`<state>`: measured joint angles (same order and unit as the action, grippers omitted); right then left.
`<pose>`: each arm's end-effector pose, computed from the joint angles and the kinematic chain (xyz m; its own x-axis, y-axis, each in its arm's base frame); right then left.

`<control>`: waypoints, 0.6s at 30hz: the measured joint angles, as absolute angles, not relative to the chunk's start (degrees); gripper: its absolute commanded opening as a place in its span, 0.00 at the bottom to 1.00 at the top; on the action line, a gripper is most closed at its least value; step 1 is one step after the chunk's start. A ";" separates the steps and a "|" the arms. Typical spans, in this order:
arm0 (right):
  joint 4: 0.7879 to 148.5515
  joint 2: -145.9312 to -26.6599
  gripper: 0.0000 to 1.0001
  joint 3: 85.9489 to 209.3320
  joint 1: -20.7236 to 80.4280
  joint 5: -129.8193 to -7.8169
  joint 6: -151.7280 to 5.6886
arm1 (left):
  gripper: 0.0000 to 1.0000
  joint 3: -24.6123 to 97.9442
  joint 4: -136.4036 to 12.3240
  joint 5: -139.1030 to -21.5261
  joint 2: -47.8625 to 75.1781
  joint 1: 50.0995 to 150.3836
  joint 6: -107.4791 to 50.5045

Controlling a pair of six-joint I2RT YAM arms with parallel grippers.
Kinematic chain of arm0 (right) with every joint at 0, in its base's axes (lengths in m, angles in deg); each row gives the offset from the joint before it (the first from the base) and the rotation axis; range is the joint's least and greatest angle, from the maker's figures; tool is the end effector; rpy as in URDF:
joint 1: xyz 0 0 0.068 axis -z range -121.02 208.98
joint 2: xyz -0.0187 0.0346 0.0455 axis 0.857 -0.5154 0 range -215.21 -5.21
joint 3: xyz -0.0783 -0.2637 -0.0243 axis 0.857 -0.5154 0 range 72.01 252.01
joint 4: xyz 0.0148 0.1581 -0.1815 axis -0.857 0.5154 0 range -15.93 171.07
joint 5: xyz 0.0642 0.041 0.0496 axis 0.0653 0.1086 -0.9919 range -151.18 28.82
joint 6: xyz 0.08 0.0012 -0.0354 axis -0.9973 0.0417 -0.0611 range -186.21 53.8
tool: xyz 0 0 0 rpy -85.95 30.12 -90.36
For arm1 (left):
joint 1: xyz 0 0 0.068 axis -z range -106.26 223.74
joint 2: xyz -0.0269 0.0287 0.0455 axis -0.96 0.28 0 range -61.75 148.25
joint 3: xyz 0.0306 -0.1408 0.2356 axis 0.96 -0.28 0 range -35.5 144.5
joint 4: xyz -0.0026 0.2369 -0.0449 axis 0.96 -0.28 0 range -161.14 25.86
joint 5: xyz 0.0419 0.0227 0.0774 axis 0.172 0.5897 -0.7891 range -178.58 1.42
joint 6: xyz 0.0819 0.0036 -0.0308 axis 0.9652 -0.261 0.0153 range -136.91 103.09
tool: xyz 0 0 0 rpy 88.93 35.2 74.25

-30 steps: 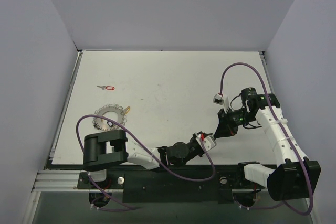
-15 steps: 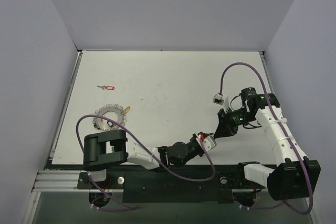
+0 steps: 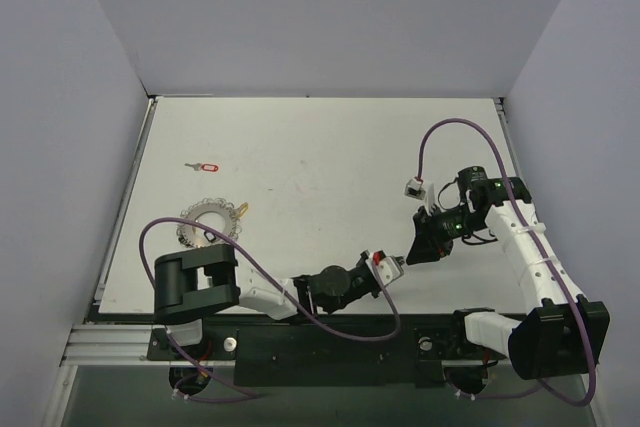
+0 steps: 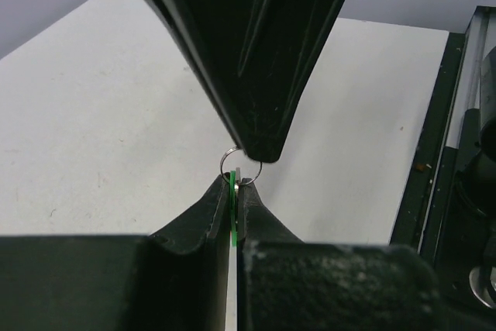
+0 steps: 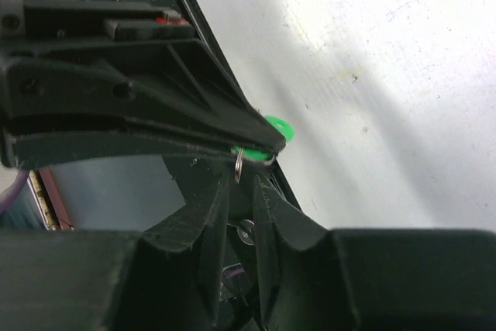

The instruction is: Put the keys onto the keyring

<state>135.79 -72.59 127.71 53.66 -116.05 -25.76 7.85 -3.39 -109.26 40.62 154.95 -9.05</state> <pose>0.1752 0.0800 0.2604 -0.5405 -0.4252 -0.7260 -0.8367 0.3619 0.4110 0.0867 -0.3814 0.2187 0.1236 0.0376 -0.9916 0.8618 0.4914 0.1260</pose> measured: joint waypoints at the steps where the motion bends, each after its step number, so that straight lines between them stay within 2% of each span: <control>1: 135.79 -72.59 0.21 127.71 53.64 -116.05 -25.82 | 0.00 6.82 -3.26 -108.39 40.07 154.54 -9.71; 10: 143.83 -73.75 0.39 133.24 53.64 -114.15 -17.76 | 0.00 0.83 -3.68 -93.37 32.49 149.12 -21.36; 17: 146.85 -71.10 0.73 138.92 53.50 -111.66 3.03 | 0.00 -1.26 -4.16 -71.73 26.72 142.36 -38.21; 18: 146.96 -69.92 0.74 138.90 53.29 -111.74 7.42 | 0.00 -1.26 -4.42 -69.16 26.41 141.75 -40.17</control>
<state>146.96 -69.92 138.90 53.29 -111.74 7.42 -1.26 -4.42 -69.16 26.41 141.75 -40.17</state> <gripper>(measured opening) 0.644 0.120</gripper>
